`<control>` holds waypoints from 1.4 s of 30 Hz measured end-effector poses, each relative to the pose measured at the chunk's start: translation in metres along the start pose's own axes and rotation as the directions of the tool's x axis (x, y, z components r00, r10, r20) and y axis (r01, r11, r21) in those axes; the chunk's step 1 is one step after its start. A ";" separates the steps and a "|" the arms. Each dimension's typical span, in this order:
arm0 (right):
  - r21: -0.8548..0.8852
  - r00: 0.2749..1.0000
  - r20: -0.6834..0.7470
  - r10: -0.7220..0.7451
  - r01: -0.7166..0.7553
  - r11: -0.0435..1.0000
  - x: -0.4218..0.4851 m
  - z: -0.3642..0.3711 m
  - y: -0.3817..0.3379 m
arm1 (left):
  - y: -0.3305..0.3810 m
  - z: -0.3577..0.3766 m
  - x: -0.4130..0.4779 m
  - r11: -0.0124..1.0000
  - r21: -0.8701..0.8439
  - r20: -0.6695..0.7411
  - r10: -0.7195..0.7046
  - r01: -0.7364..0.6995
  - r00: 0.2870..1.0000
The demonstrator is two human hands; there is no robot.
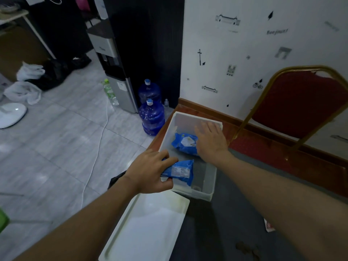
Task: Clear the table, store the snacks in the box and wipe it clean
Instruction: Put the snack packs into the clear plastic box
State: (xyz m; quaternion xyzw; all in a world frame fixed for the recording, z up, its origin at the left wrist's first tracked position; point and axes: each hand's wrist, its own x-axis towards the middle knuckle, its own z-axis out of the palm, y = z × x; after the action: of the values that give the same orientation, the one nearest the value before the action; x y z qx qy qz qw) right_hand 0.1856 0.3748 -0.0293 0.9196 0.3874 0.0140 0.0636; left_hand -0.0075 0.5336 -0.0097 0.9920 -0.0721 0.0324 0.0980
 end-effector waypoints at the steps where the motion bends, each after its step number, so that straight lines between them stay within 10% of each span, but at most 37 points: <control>1: 0.076 0.998 -0.025 0.053 -0.051 0.996 -0.007 0.000 0.001 | 0.001 -0.001 0.000 1.000 0.005 -0.002 -0.004 0.004 1.000; 10: 0.643 0.931 -0.089 0.353 -0.217 0.734 -0.085 0.019 -0.010 | 0.020 -0.001 0.027 0.974 0.194 0.000 -0.121 0.119 0.993; 42: 0.666 0.943 0.063 0.326 -0.284 0.690 -0.082 0.020 -0.016 | 0.007 0.105 0.103 0.975 0.164 0.474 -0.209 0.148 0.855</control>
State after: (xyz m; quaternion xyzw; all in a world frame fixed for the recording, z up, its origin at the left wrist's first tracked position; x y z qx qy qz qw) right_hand 0.1183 0.3251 -0.0492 0.9315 0.2102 -0.0872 -0.2838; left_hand 0.0988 0.4915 -0.1031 0.9745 0.0002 -0.2238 0.0186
